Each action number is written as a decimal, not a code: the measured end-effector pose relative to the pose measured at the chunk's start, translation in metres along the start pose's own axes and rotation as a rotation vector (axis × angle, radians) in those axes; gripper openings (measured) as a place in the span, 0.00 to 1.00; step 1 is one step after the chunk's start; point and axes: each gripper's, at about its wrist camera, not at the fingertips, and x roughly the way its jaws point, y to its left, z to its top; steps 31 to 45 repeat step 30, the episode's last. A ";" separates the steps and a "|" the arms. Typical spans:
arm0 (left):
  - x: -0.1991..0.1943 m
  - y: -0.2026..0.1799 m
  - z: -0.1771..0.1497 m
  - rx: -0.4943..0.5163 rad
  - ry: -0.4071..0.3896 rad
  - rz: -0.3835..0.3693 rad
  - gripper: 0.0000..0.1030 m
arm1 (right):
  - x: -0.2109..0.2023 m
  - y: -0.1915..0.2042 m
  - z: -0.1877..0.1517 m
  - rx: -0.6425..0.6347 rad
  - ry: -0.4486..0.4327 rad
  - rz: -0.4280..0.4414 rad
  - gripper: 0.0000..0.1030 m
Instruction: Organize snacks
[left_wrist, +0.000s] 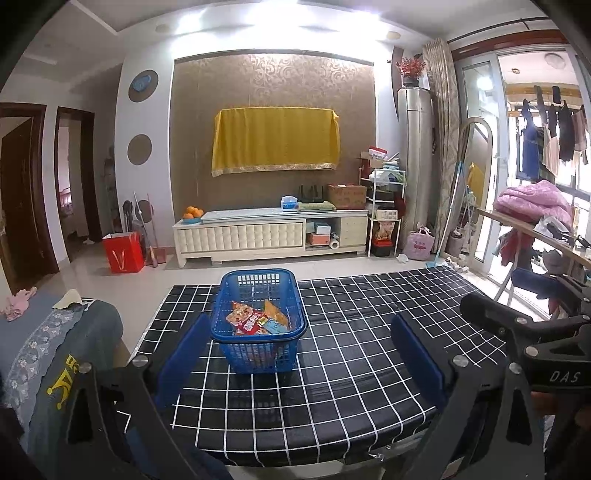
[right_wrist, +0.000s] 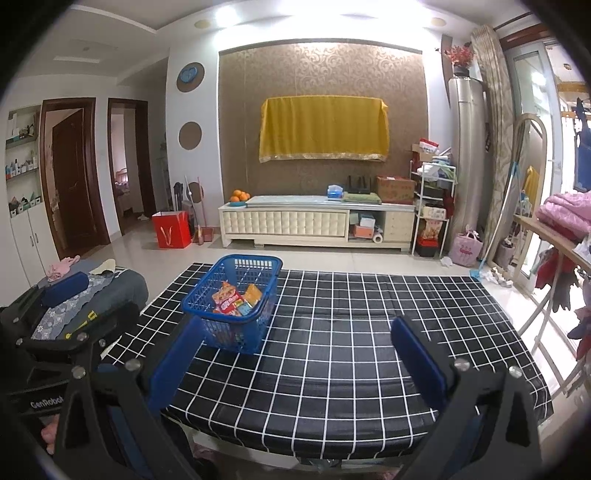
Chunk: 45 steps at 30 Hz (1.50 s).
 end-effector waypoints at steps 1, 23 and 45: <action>0.000 0.000 0.000 -0.001 0.000 -0.001 0.94 | -0.001 0.000 0.000 -0.001 -0.001 -0.002 1.00; -0.003 0.002 0.000 -0.006 -0.004 -0.017 0.94 | -0.005 0.003 0.000 -0.013 -0.001 -0.015 1.00; -0.005 0.000 -0.001 -0.006 -0.004 -0.009 0.94 | -0.005 0.003 -0.001 -0.010 0.004 -0.013 1.00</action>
